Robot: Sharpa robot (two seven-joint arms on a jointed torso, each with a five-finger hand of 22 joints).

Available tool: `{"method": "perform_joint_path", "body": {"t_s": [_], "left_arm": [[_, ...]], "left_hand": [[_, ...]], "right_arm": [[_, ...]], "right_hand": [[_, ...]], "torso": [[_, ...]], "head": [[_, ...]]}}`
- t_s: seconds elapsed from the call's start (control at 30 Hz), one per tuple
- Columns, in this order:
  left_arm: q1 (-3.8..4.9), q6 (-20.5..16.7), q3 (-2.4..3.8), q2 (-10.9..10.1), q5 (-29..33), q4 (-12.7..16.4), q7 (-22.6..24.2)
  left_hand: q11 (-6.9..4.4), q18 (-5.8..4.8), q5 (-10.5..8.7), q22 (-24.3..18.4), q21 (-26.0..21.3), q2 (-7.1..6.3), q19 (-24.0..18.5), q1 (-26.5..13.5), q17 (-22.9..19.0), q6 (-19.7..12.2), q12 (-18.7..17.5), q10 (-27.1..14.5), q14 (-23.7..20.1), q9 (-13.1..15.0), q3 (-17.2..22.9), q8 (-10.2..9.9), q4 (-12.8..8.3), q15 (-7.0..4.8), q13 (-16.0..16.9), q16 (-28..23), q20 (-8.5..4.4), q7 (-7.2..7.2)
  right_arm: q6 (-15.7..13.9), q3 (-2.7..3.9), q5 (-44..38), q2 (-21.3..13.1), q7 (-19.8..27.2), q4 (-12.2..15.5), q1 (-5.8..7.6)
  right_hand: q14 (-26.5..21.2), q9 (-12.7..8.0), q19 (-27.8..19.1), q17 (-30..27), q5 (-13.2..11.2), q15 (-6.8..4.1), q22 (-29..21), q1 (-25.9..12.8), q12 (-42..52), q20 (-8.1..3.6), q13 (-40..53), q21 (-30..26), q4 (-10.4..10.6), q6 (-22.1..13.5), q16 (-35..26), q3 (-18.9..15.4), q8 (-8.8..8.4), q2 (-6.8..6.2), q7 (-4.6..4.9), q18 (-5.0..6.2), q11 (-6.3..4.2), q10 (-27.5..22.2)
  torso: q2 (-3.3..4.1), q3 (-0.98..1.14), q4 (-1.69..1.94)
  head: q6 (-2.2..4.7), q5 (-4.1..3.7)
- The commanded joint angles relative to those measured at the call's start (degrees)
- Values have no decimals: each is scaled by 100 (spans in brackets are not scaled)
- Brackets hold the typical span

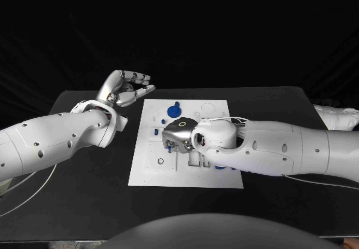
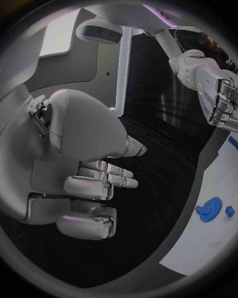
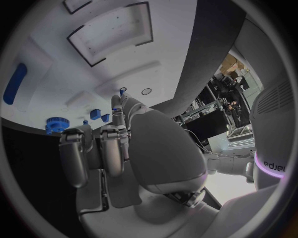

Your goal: Assemble the parts on the task board

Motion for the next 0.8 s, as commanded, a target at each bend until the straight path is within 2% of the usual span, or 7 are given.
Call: {"method": "perform_joint_path", "body": {"t_s": [0.03, 0.8], "left_arm": [[3, 44, 4, 7, -18, 10, 70], [3, 50, 4, 5, -19, -5, 72]], "left_hand": [[-24, -43, 21, 1510, 14, 2, 603, 67, 845, 37, 9, 15, 381, -9, -27, -36, -1, -42, 0, -22, -49, -5], [-24, -43, 21, 1510, 14, 2, 603, 67, 845, 37, 9, 15, 381, -9, -27, -36, -1, -42, 0, -22, -49, -5]], "right_arm": [[162, -11, -18, 1, 22, -1, -16], [247, -12, 48, 7, 36, 6, -17]], "right_hand": [[607, -2, 600, 1508, 5, -12, 1509, -81, -33, 5, -4, 26, -8, -13, 23, 43, -14, 0, 39, -40, 7, -56], [607, 0, 600, 1508, 1, -22, 1509, -118, -25, -2, -1, 26, -4, -10, 23, 62, -18, -9, 28, -40, -2, -70]], "torso": [[0, 3, 1], [-2, 2, 1]], "head": [[1, 5], [1, -14]]}}
